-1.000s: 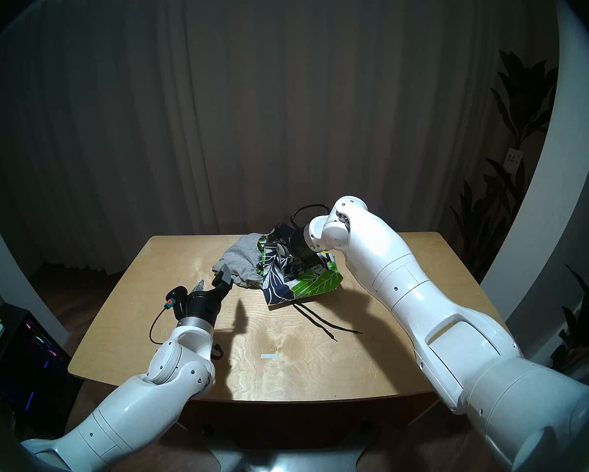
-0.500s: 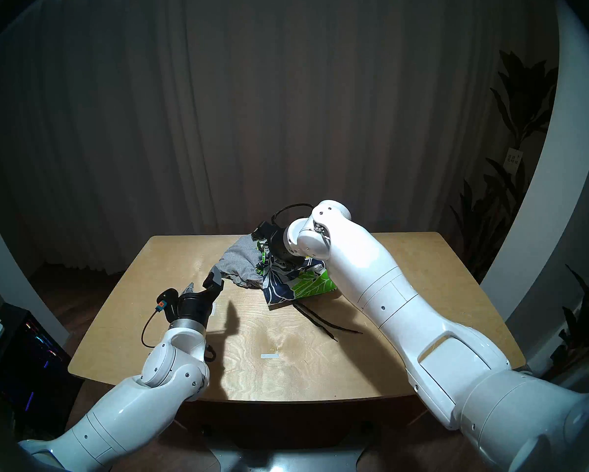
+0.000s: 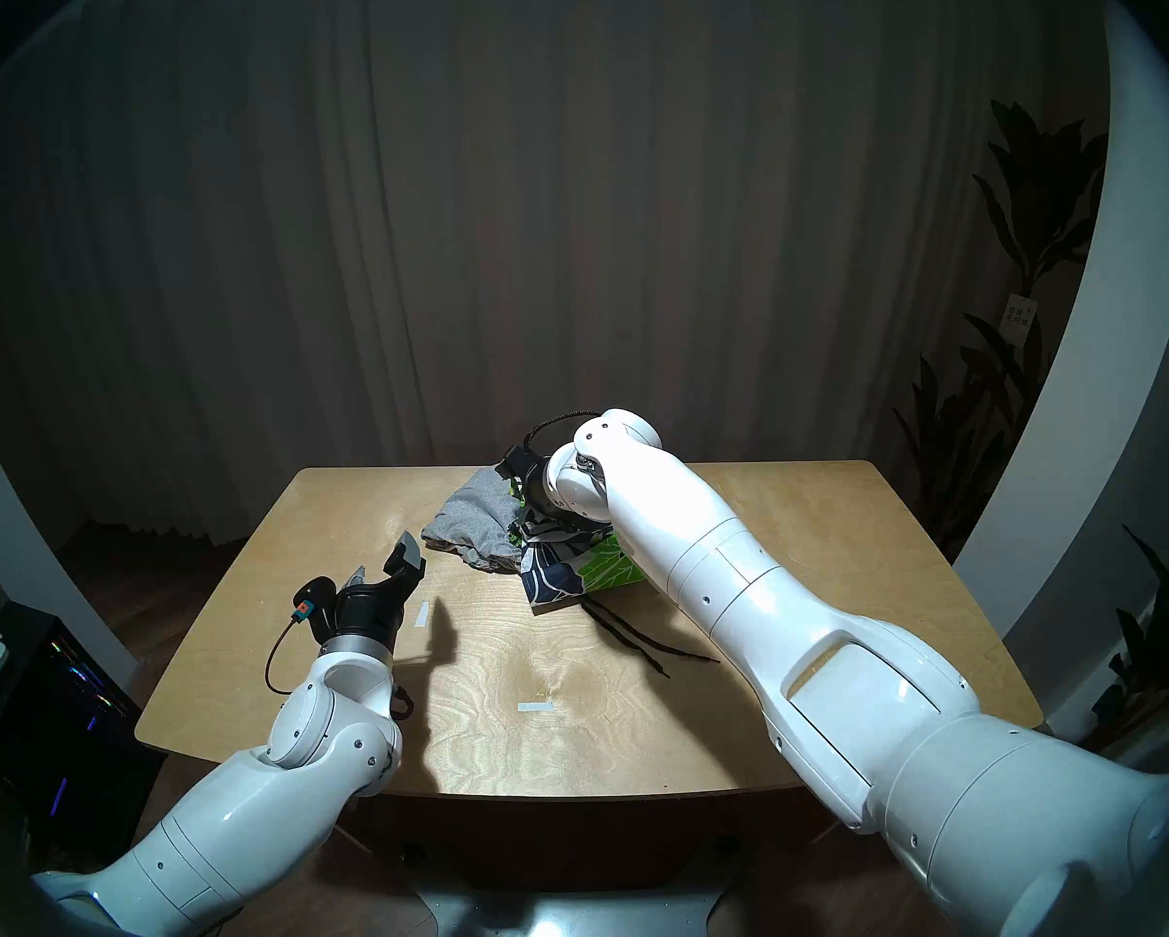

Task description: Fold pants twice and stack them

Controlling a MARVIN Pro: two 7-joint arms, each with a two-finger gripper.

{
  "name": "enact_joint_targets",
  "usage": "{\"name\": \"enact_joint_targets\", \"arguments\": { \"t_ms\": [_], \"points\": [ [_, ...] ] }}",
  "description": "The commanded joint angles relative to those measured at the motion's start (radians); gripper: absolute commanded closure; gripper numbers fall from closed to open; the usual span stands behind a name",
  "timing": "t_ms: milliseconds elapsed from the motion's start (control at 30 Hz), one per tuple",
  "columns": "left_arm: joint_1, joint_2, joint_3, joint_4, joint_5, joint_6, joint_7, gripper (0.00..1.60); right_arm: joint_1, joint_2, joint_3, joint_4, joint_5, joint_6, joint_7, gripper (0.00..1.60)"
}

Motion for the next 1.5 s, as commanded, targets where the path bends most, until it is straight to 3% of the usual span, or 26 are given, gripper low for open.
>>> {"name": "enact_joint_targets", "arguments": {
  "t_ms": [0,200,633,967,1467],
  "points": [
    [-0.035,-0.003,-0.005,0.007,-0.017,0.006,-0.029,0.0,0.072,-0.016,0.019,0.014,-0.019,-0.014,0.053,0.0],
    [-0.048,-0.006,0.001,0.018,-0.029,0.009,-0.04,0.0,0.095,-0.029,0.021,0.067,-0.028,-0.012,0.088,0.0],
    [-0.043,-0.005,0.002,0.019,-0.037,0.003,-0.032,0.0,0.201,-0.106,0.002,0.285,-0.079,-0.023,0.189,0.0],
    [-0.044,-0.005,-0.011,0.016,-0.029,-0.027,-0.049,0.0,0.261,-0.154,-0.007,0.385,-0.102,-0.021,0.247,0.0],
    [-0.037,0.025,-0.052,-0.007,-0.021,-0.054,-0.061,0.0,0.273,-0.195,-0.037,0.432,-0.122,0.013,0.297,0.0]
  ]
}}
